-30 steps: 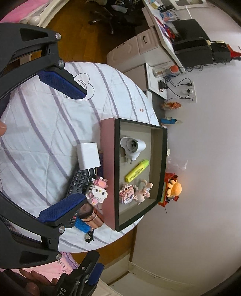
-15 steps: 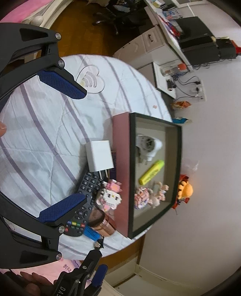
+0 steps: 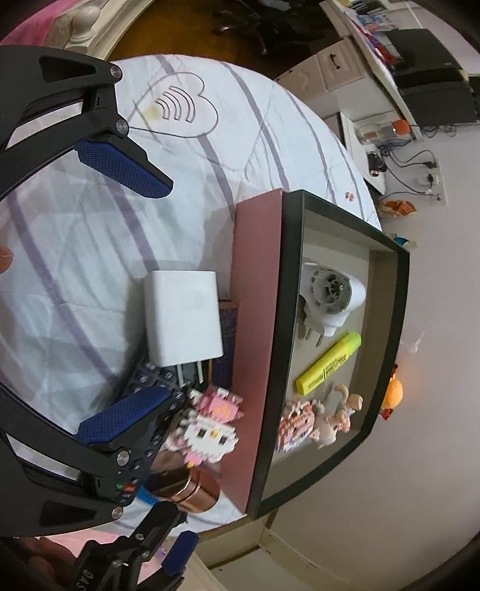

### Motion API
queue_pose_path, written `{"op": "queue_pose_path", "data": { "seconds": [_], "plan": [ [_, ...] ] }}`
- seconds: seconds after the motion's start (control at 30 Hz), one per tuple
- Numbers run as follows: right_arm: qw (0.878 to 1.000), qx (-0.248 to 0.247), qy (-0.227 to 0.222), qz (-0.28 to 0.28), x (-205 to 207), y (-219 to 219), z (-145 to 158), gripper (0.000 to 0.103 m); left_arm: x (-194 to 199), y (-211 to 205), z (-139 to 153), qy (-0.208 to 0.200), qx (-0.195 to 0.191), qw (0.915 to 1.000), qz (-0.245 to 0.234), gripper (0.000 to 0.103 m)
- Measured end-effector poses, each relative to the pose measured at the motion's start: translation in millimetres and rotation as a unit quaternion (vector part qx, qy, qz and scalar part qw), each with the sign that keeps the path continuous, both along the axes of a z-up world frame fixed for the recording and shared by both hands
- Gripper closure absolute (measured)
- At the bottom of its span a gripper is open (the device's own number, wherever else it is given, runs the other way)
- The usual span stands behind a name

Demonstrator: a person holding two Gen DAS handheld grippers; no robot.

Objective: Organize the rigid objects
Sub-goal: 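Grasp the white square charger with the left tool while the right tool grasps the rose-gold cylinder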

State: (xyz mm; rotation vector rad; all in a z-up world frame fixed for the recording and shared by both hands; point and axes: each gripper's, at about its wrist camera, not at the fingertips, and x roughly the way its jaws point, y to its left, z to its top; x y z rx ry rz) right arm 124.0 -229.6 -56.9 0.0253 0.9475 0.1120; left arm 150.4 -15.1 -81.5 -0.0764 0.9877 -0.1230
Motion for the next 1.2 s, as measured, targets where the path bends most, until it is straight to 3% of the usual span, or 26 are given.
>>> {"op": "queue_pose_path", "data": {
  "seconds": [0.47,0.57,0.6,0.63,1.2],
  "plan": [
    [0.999,-0.004,0.018,0.037,17.2,13.4,-13.4,0.021,16.5,1.8,-13.6,0.001,-0.021,0.9998,-0.001,0.001],
    [0.999,-0.004,0.018,0.04,20.2,14.7,-17.5,0.023,16.3,0.0,-11.5,-0.006,-0.026,0.9996,-0.009,0.013],
    [0.999,-0.001,0.019,0.043,21.0,15.3,-18.8,0.034,16.0,-1.1,-10.4,-0.009,-0.02,0.9997,-0.011,0.029],
    [0.999,0.005,0.023,0.046,22.2,15.9,-21.0,0.043,16.0,-1.3,-9.1,-0.011,-0.021,0.9996,-0.014,0.039],
    [0.999,0.029,0.005,0.038,10.4,6.3,-6.6,0.044,-2.6,19.2,4.0,-0.015,-0.029,0.9994,-0.011,0.039]
  ]
}}
